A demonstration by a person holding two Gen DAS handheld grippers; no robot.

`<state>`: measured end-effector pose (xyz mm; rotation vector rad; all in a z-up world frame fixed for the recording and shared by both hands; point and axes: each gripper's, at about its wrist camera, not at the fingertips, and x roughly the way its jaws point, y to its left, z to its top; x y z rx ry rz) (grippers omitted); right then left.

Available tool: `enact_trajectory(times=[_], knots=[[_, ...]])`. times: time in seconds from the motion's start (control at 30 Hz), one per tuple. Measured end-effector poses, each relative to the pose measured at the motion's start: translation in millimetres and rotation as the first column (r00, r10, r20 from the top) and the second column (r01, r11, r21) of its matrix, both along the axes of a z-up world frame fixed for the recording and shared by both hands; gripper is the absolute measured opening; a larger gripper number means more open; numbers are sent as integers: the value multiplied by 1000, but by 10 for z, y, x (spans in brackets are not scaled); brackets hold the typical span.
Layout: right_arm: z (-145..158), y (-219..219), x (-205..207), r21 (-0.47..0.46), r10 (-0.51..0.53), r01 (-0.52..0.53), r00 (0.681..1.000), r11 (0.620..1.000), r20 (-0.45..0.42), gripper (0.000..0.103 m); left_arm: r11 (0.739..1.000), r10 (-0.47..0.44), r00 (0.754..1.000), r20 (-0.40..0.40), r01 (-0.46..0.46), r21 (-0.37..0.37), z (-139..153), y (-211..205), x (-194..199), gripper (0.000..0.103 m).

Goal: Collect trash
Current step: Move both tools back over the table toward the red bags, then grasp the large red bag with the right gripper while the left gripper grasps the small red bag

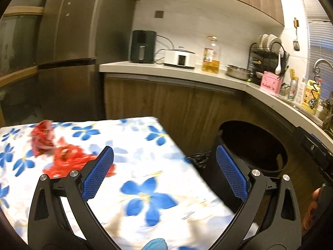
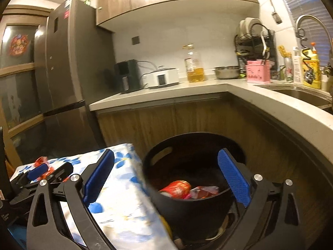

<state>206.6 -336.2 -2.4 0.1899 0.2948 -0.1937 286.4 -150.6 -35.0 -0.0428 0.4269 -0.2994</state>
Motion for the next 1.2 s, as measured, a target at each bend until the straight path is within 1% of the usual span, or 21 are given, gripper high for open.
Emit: enact_trajectory(times=[0.27, 0.37, 0.47, 0.67, 0.87, 1.03, 1.1, 1.2], knots=[[-74, 646, 139, 6, 101, -101, 995, 995, -25, 96, 996, 88, 996, 10, -88, -8, 43, 739, -92, 97], [-118, 895, 223, 0, 130, -130, 991, 991, -37, 96, 991, 135, 990, 27, -135, -1, 52, 1022, -129, 97], [-174, 1129, 328, 4, 171, -171, 984, 985, -55, 96, 984, 177, 984, 25, -177, -11, 44, 1303, -134, 97], [-312, 1627, 539, -2, 251, -252, 963, 968, -96, 96, 968, 251, 968, 30, -252, 17, 11, 1783, -13, 97], [-404, 2044, 837, 2, 294, -297, 947, 955, -128, 96, 943, 330, 944, 17, -330, -34, -5, 2283, 84, 97], [-509, 2348, 1111, 24, 323, -323, 932, 946, -163, 95, 937, 349, 937, 19, -349, -19, -13, 2477, 209, 97], [-542, 2454, 1205, 25, 331, -332, 928, 943, -171, 93, 939, 345, 939, 17, -344, -16, -27, 2503, 260, 97], [-631, 2607, 1373, 31, 342, -343, 918, 939, -200, 91, 943, 331, 944, 13, -330, -29, -32, 2555, 366, 97]])
